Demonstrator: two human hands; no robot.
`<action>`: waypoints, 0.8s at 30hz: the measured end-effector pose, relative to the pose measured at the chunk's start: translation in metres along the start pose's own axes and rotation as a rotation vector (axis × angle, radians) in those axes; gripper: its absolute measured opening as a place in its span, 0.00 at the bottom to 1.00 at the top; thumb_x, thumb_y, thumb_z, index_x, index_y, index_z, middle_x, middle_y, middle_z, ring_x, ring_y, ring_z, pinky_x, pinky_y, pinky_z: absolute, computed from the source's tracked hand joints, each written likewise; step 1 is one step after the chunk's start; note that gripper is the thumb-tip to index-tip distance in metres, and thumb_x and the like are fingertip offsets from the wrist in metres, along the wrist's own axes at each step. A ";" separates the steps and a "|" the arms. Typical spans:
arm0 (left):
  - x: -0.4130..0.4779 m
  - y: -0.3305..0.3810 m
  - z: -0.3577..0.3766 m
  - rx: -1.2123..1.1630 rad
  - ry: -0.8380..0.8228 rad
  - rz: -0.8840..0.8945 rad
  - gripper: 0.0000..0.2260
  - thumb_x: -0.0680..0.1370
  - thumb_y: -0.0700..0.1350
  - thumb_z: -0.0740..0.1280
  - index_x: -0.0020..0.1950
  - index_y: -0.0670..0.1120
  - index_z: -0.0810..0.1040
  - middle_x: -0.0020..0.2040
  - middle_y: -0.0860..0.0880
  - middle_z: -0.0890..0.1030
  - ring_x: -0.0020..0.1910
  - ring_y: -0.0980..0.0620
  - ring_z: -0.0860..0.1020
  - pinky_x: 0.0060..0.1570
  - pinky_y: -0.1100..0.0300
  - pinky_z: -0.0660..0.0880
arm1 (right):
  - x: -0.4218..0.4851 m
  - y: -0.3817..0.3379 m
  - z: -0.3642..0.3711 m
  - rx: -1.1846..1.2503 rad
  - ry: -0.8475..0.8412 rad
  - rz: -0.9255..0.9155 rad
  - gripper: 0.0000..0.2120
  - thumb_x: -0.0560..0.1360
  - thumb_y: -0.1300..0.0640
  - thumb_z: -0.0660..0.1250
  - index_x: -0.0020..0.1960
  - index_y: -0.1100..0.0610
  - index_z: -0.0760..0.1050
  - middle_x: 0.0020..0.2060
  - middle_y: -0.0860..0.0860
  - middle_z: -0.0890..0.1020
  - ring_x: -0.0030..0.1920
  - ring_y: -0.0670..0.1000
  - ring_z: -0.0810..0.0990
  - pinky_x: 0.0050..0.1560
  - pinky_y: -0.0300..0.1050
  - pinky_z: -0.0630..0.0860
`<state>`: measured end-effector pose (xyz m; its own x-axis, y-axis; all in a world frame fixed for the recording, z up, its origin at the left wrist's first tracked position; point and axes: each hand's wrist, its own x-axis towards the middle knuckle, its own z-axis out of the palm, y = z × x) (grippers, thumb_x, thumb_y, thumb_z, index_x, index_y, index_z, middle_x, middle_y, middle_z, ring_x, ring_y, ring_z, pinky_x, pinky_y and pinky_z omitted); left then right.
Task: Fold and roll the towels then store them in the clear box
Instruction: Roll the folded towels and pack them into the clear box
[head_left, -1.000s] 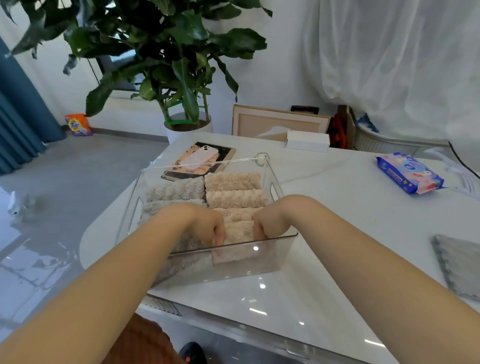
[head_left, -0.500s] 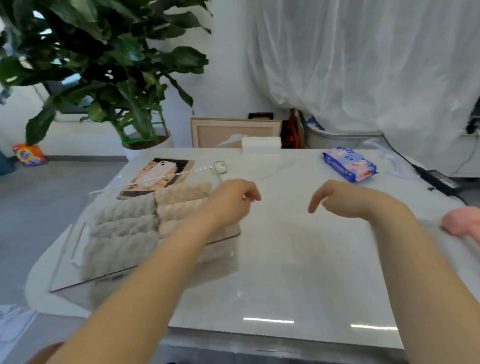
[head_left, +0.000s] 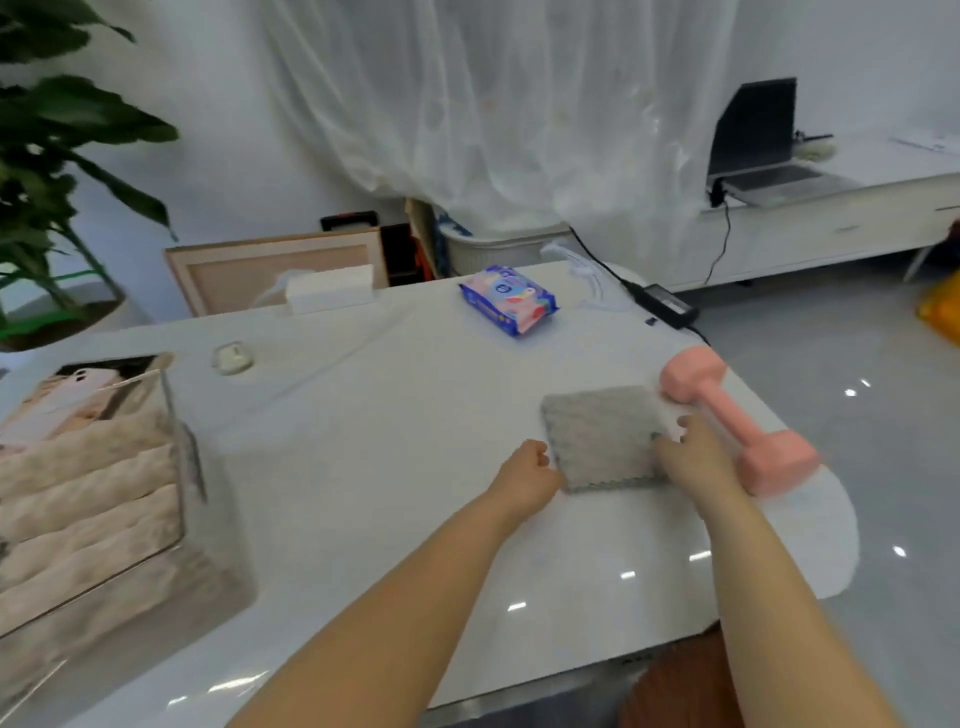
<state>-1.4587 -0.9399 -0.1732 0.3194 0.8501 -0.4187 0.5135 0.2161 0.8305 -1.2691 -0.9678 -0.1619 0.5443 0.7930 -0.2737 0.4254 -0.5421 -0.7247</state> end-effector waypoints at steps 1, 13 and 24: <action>0.005 0.004 0.007 -0.157 0.006 -0.021 0.15 0.77 0.38 0.64 0.63 0.42 0.70 0.55 0.48 0.76 0.50 0.53 0.76 0.44 0.67 0.74 | 0.002 0.002 0.005 0.064 -0.013 0.021 0.28 0.77 0.52 0.63 0.73 0.61 0.60 0.66 0.59 0.71 0.65 0.60 0.71 0.64 0.51 0.68; 0.019 0.004 0.011 -0.654 -0.065 0.046 0.23 0.72 0.33 0.69 0.66 0.45 0.73 0.59 0.46 0.81 0.56 0.48 0.80 0.54 0.53 0.79 | 0.008 0.012 -0.001 0.871 -0.507 -0.031 0.13 0.73 0.68 0.66 0.56 0.60 0.77 0.48 0.56 0.85 0.48 0.55 0.84 0.44 0.46 0.82; -0.067 -0.011 -0.061 -0.649 -0.034 0.161 0.13 0.80 0.39 0.60 0.62 0.51 0.73 0.48 0.46 0.82 0.34 0.51 0.79 0.25 0.61 0.72 | -0.045 -0.017 0.032 0.987 -0.788 -0.078 0.14 0.71 0.68 0.60 0.51 0.59 0.78 0.40 0.58 0.83 0.29 0.54 0.78 0.25 0.41 0.75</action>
<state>-1.5340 -0.9696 -0.1318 0.3828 0.8824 -0.2736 -0.1223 0.3419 0.9317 -1.3244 -0.9855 -0.1574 -0.1794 0.9477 -0.2640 -0.4666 -0.3182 -0.8252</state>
